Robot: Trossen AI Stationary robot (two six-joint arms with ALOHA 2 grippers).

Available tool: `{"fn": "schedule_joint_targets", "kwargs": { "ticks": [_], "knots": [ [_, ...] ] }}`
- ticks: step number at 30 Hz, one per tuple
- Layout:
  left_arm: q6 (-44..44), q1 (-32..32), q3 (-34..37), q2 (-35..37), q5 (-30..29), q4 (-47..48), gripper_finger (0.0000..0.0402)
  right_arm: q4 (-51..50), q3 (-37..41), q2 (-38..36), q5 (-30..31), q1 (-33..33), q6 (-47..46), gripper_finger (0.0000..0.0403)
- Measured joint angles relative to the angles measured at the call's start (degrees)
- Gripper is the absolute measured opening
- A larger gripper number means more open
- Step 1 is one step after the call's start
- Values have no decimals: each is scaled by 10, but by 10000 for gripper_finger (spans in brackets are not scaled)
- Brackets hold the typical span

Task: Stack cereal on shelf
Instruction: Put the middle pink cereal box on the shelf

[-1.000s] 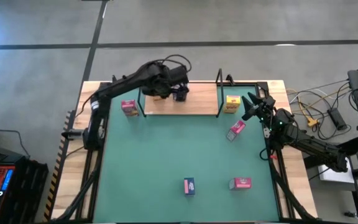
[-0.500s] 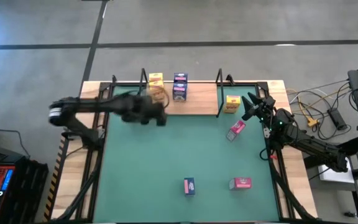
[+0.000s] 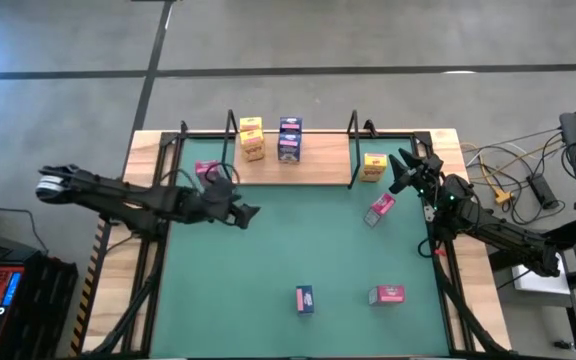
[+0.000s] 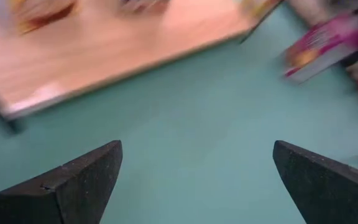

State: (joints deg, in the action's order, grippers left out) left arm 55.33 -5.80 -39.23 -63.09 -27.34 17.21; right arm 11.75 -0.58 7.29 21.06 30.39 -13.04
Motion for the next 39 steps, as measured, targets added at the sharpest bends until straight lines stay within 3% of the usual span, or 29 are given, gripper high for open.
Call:
{"fn": "schedule_joint_targets", "kwargs": {
  "ticks": [2,7,9,18,26,32,39],
  "knots": [
    [-49,0,45,22,0,-88,400,0,0,0,0,0,0,215],
    [-305,-1,149,78,0,-250,400,0,0,0,0,0,0,215],
    [-363,0,185,93,-6,-321,400,0,0,0,0,0,0,215],
    [-357,-2,284,115,19,-479,400,0,0,0,0,0,0,215],
    [-464,-2,386,115,57,-722,400,0,0,0,0,0,0,215],
    [-507,-3,383,126,60,-740,400,-1,0,0,0,0,0,215],
    [-568,-3,386,210,60,-750,400,-6,0,0,0,0,0,215]
  ]
}}
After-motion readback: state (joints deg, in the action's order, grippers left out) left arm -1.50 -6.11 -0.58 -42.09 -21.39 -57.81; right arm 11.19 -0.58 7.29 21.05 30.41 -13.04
